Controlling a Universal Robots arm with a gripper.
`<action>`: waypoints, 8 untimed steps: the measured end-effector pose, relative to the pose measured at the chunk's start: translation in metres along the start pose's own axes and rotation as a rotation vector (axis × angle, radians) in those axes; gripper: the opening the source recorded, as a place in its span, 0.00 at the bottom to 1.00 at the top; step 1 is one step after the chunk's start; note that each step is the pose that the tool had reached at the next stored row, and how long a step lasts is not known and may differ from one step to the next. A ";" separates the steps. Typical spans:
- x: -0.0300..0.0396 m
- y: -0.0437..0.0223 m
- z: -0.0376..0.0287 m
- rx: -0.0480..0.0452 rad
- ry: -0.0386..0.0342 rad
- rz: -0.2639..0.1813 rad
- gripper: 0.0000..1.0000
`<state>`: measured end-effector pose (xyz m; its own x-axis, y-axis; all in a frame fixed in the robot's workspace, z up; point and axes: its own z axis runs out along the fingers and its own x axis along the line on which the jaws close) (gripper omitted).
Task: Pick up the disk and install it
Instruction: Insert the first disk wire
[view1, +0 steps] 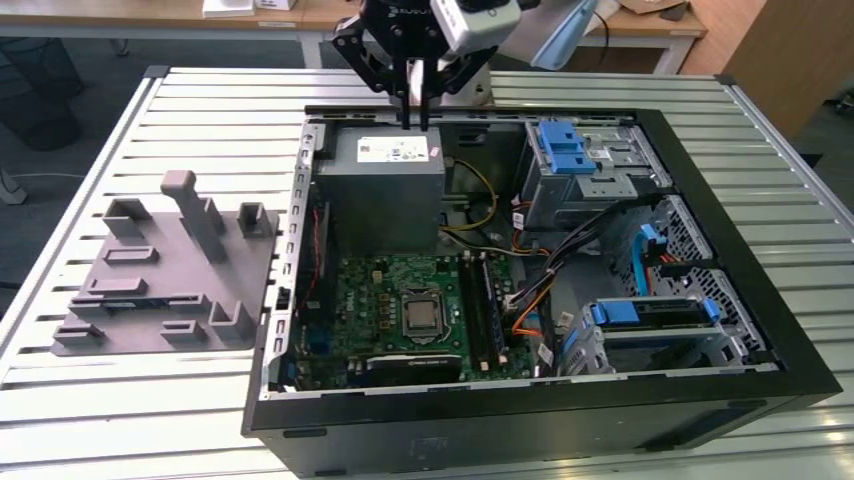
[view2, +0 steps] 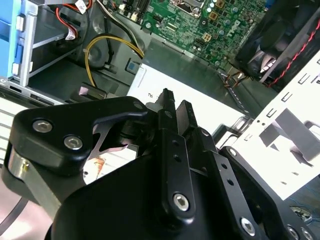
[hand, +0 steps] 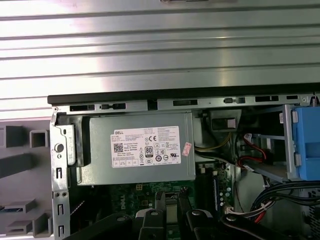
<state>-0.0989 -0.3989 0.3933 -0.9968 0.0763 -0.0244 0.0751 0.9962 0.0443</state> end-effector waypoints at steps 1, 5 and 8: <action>-0.0011 0.0001 0.0000 0.0000 0.0000 0.000 0.24; -0.0049 0.0003 0.0001 0.0000 0.0000 0.000 0.24; -0.0072 0.0005 0.0002 0.0000 0.0000 0.000 0.24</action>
<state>-0.0917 -0.3989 0.3933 -0.9968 0.0762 -0.0244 0.0750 0.9962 0.0443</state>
